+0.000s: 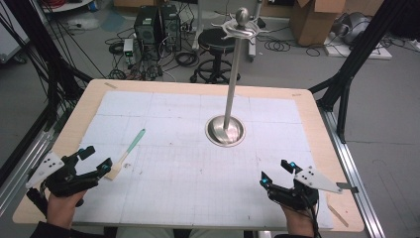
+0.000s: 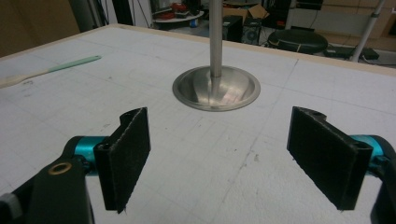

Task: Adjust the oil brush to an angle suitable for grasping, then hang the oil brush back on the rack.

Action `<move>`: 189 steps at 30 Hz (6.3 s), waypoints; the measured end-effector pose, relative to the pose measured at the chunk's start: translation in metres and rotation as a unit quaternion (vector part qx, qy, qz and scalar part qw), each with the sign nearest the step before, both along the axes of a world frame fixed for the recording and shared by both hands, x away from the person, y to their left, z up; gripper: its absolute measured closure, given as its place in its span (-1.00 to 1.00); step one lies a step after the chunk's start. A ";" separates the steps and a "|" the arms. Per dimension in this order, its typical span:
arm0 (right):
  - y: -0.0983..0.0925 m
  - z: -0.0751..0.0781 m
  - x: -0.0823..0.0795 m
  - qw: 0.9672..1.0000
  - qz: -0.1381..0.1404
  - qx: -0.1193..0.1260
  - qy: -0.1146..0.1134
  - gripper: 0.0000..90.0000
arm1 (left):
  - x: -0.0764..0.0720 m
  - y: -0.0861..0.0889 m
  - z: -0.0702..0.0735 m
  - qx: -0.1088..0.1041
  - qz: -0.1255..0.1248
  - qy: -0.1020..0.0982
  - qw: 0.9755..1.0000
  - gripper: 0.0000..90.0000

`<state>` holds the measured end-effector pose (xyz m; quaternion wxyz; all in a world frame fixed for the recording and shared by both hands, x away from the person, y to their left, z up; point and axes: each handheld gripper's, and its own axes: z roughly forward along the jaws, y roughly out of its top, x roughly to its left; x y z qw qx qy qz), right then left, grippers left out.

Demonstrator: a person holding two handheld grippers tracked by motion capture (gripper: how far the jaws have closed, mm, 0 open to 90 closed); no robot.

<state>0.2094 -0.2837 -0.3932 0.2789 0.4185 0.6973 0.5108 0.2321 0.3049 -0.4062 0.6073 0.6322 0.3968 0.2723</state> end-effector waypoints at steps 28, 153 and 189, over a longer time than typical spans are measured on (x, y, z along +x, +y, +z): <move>0.002 0.000 0.002 1.000 -0.001 -0.010 0.000 -0.55 | 0.035 0.012 0.016 0.010 0.068 0.048 0.996 -0.45; 0.091 0.042 0.023 0.989 0.147 0.004 -0.037 -0.54 | 0.027 -0.071 0.029 0.022 -0.137 0.024 0.990 0.81; 0.146 0.039 0.016 0.938 0.335 0.090 -0.022 -0.53 | -0.010 -0.134 0.032 0.005 -0.354 -0.046 0.934 0.80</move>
